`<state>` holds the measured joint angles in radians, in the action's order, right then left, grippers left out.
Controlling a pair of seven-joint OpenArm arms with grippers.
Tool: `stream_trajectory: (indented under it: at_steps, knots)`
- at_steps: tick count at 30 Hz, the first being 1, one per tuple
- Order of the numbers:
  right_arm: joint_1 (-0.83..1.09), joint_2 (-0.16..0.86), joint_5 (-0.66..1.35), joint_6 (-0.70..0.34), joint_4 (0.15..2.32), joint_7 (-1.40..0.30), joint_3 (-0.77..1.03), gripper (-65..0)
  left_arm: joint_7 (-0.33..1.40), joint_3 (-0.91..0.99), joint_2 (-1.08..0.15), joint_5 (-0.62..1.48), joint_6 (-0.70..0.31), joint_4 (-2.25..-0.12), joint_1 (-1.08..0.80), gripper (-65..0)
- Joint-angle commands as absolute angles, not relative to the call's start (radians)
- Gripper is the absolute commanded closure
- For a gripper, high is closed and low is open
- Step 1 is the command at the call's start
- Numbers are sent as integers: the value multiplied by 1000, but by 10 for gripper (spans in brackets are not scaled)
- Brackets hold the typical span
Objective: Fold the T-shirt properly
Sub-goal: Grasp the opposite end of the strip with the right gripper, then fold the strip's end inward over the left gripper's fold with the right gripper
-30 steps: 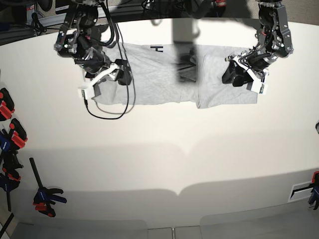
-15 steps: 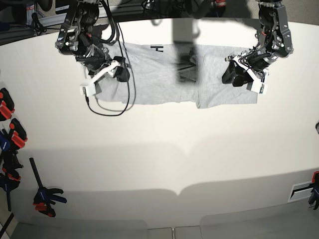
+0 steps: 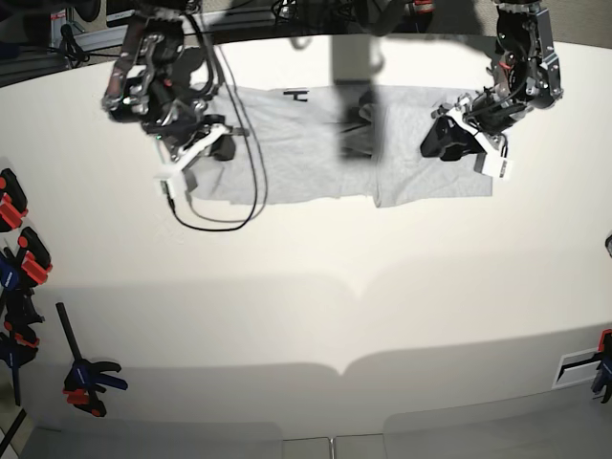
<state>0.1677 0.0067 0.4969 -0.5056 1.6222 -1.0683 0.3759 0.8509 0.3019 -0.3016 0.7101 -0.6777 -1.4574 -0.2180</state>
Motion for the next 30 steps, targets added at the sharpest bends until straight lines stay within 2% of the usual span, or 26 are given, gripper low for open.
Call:
stream_trajectory:
  at_steps: [1, 6, 11, 14, 21, 26, 30]
  knots:
    - [154, 24, 490, -513, 1634, -1060, 381, 0, 867, 304, -311, 702, -673, -1468, -216, -260]
    - [146, 67, 490, -512, 1637, -1060, 381, 0, 891, 304, -310, 808, -688, -1469, -216, -260]
    - [146, 80, 496, -501, 1711, -1075, 380, 0, 891, 304, -302, 821, -698, -1469, -215, -260]
    - [146, 78, 577, -498, 1789, -1116, 379, 0, 890, 304, -267, 820, -698, -1469, -215, -260]
    - [146, 3, 666, -499, 1950, -1192, 379, 0, 890, 304, -180, 748, -698, -1469, -213, -260]
    - [138, -58, 679, -500, 1987, -1201, 367, 0, 890, 304, -163, 749, -698, -1469, -213, -260]
    - [122, -61, 718, -500, 1987, -1219, 287, 0, 890, 297, -161, 748, -698, -1469, -213, -260]
